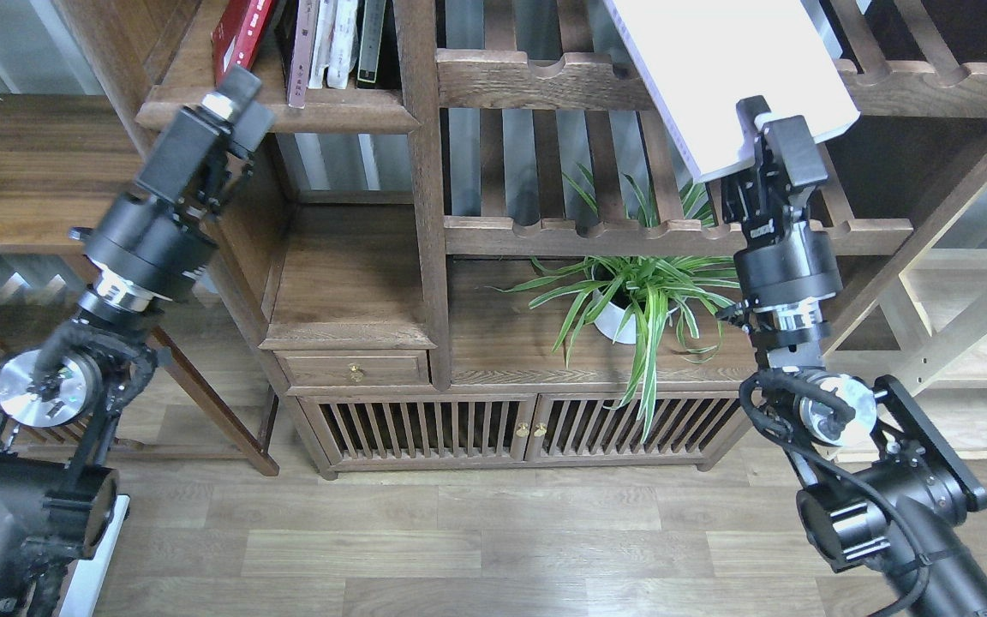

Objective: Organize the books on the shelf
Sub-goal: 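Pull the white book down toward the left gripper with the right gripper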

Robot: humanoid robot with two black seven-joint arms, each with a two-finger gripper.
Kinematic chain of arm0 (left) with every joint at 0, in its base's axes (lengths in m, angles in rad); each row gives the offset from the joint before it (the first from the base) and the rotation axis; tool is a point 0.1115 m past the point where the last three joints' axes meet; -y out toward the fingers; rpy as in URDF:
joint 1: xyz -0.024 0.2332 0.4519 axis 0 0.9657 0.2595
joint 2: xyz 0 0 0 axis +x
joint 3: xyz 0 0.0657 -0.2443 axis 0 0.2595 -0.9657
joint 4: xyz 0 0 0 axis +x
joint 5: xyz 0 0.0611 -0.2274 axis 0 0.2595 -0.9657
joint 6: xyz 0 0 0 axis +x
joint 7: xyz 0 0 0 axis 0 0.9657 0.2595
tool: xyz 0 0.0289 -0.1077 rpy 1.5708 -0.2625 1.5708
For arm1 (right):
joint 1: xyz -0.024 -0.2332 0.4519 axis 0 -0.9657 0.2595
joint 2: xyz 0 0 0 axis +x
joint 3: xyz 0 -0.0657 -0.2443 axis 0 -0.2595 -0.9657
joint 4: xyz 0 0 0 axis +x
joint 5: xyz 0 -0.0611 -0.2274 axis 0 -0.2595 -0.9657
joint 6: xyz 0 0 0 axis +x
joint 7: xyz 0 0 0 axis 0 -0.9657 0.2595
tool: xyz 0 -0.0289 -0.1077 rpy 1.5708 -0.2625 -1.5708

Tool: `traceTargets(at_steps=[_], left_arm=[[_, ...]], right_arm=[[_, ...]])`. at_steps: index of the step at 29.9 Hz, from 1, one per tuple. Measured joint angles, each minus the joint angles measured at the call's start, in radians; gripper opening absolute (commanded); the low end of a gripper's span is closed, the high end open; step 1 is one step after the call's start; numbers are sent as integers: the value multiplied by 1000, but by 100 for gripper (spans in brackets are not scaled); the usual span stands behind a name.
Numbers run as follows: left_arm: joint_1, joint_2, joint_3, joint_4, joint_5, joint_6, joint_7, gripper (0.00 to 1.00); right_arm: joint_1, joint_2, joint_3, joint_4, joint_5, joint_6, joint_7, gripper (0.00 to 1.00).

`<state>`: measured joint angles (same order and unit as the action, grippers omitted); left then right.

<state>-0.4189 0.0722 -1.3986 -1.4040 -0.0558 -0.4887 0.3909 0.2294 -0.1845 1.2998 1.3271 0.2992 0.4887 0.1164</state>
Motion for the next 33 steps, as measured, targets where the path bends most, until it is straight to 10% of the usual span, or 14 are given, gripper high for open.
traceTargets(at_steps=[18, 33], left_arm=[[44, -12, 205, -18, 32, 0, 0, 99], [316, -72, 256, -81, 35, 0, 0, 99]], right_arm=[[-192, -9, -55, 2, -41, 1, -8, 5], [-319, 8, -144, 1, -67, 0, -11, 5]])
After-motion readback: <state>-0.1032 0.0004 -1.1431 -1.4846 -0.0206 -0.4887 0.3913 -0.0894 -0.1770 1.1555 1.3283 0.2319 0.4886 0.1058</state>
